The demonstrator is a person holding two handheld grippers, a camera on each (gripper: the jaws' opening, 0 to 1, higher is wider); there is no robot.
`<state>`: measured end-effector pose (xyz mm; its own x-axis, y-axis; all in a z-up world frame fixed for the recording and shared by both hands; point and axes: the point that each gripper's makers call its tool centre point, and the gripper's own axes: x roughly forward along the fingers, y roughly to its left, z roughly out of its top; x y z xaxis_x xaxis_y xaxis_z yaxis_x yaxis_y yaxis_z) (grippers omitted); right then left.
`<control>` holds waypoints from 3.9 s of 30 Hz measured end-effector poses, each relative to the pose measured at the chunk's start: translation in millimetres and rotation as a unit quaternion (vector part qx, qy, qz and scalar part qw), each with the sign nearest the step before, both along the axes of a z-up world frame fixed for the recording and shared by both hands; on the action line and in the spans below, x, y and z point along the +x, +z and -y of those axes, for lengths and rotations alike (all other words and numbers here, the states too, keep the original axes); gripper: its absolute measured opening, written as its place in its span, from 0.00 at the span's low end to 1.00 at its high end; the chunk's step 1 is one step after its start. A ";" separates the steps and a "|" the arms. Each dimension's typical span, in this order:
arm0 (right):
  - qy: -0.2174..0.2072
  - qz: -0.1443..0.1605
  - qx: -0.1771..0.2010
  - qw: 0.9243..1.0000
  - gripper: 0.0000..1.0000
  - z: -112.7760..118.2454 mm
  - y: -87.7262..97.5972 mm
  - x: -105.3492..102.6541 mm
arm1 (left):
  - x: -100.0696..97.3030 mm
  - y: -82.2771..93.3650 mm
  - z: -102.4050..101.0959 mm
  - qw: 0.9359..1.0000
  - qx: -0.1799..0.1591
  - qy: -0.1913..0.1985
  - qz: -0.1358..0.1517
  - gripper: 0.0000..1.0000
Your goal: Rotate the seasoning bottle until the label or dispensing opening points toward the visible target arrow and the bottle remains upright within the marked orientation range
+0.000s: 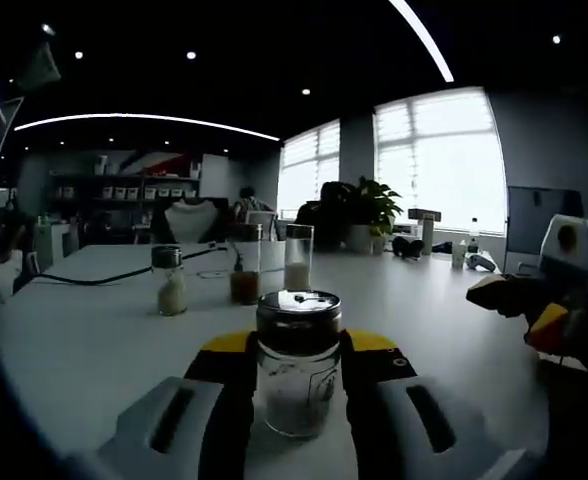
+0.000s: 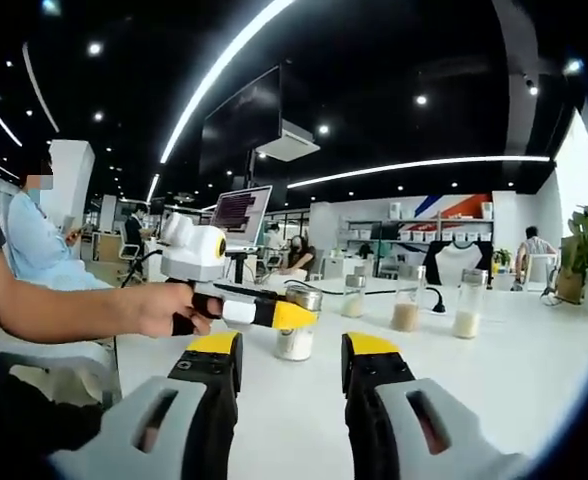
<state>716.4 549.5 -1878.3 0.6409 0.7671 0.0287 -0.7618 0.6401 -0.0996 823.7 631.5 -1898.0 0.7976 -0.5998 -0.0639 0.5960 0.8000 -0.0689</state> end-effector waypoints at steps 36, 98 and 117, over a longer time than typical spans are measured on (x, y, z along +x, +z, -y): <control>0.003 -0.012 -0.004 1.000 0.38 -2.7 -10.2 1.8 | -6.6 -12.2 -7.4 0.999 0.048 -0.003 -0.001 0.33; -0.044 -0.032 -0.031 0.998 1.00 51.5 4.7 79.6 | -80.8 -3.9 -26.7 0.999 0.027 0.020 0.007 1.00; 0.001 0.015 -0.051 0.999 0.96 -8.3 14.1 151.5 | -79.9 -4.2 -25.7 0.999 0.028 0.020 0.011 1.00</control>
